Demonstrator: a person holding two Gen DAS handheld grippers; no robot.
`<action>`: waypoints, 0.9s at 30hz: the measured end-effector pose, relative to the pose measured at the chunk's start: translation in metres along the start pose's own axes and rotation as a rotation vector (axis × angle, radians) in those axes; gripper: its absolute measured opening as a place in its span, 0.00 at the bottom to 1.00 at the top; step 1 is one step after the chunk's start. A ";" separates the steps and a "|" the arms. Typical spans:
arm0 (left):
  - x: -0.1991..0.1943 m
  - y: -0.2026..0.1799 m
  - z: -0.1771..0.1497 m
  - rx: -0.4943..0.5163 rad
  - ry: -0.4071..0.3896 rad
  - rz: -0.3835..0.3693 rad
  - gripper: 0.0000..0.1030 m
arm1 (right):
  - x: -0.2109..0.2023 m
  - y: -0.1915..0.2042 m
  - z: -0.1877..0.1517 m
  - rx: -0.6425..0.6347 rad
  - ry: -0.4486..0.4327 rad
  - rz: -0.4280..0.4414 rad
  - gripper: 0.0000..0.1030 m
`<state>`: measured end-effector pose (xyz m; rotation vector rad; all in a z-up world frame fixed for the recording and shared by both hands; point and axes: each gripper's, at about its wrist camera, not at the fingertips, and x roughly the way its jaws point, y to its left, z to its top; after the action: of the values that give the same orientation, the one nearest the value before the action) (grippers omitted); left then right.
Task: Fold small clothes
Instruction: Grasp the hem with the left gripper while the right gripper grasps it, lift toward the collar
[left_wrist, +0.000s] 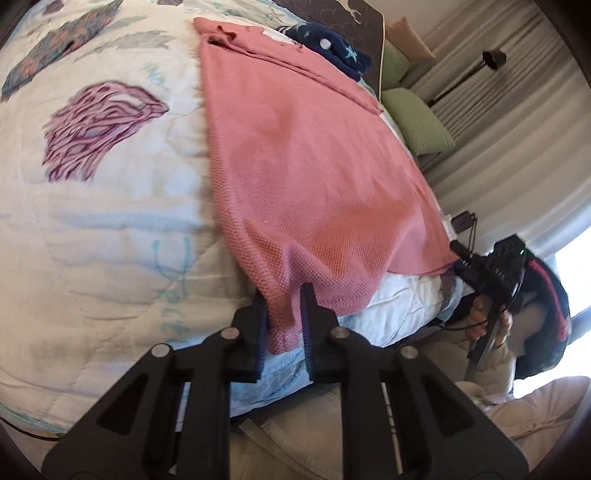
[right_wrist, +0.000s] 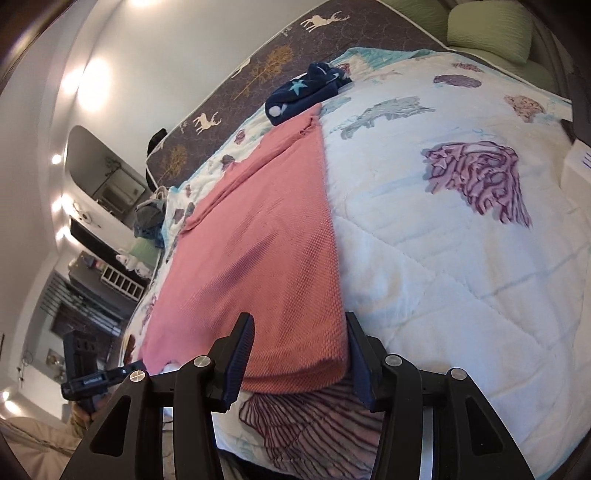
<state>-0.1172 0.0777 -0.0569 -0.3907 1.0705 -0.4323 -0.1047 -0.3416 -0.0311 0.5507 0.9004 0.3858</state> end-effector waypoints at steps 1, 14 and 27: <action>0.003 -0.003 0.001 0.007 0.003 0.012 0.18 | 0.001 0.000 0.001 -0.005 0.003 0.000 0.48; -0.017 -0.006 0.009 0.020 -0.045 -0.048 0.05 | -0.012 0.002 0.003 0.015 -0.053 0.043 0.05; -0.062 -0.016 0.021 0.067 -0.176 -0.098 0.05 | -0.044 0.018 0.023 0.005 -0.151 0.077 0.05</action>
<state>-0.1257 0.0984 0.0065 -0.4149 0.8661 -0.5107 -0.1126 -0.3572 0.0185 0.6125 0.7364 0.4059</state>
